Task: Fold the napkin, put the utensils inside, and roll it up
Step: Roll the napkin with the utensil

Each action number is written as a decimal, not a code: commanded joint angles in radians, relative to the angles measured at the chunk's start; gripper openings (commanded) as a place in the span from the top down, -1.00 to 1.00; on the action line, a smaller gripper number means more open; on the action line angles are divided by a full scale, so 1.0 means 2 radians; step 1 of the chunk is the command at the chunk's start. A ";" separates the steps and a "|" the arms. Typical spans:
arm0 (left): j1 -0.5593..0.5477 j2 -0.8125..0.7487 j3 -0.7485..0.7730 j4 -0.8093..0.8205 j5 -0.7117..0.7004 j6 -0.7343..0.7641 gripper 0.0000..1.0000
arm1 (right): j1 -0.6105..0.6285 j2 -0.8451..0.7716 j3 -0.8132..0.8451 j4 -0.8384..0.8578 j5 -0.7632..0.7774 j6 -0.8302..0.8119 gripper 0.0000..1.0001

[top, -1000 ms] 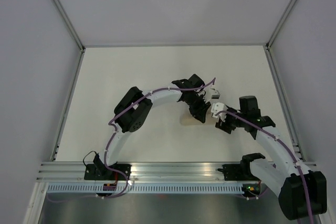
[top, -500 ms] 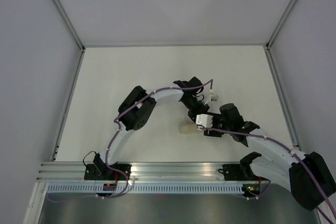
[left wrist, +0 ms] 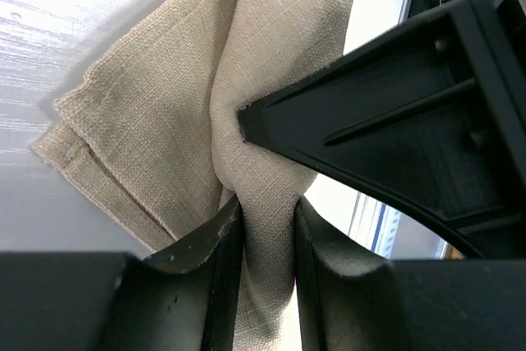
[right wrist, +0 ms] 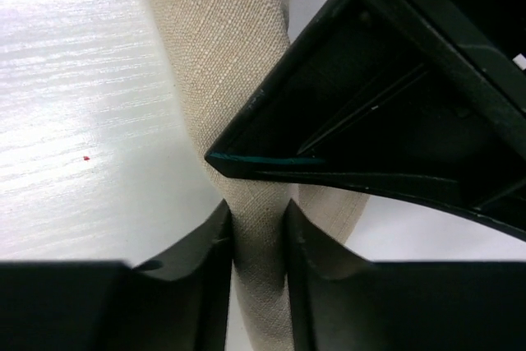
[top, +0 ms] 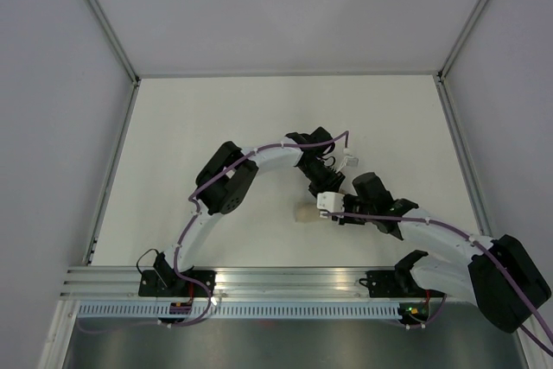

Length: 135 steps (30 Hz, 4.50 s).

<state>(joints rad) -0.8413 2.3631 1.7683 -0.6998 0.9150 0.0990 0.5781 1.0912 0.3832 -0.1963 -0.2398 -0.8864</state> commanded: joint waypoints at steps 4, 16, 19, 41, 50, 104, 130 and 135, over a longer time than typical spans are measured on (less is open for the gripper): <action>-0.003 -0.002 -0.031 -0.016 -0.095 -0.016 0.24 | 0.000 0.014 0.020 -0.030 0.012 0.010 0.56; 0.029 -0.076 -0.083 0.037 -0.110 -0.033 0.06 | -0.021 0.040 0.048 -0.094 -0.028 -0.009 0.71; 0.048 -0.112 -0.118 0.074 -0.117 -0.043 0.06 | -0.032 0.051 0.060 -0.109 -0.042 -0.016 0.72; 0.074 -0.396 -0.461 0.490 -0.263 -0.098 0.05 | -0.120 0.309 0.268 -0.301 -0.145 -0.097 0.76; -0.034 -0.444 -0.514 0.532 -0.424 0.000 0.01 | -0.138 0.412 0.365 -0.374 -0.166 -0.111 0.76; -0.145 -0.168 -0.282 0.303 -0.422 0.215 0.12 | -0.165 0.524 0.526 -0.483 -0.212 -0.078 -0.03; -0.060 -0.109 -0.189 0.170 -0.247 0.152 0.14 | -0.261 0.425 0.558 -0.377 -0.302 0.082 -0.18; -0.040 -0.101 -0.166 0.143 -0.213 0.145 0.14 | -0.312 0.386 0.531 -0.328 -0.326 0.111 -0.17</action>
<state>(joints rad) -0.9443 2.0964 1.4296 -0.2592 0.4126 0.4450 0.0063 1.9331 1.4673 -0.9424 -0.8112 -0.7277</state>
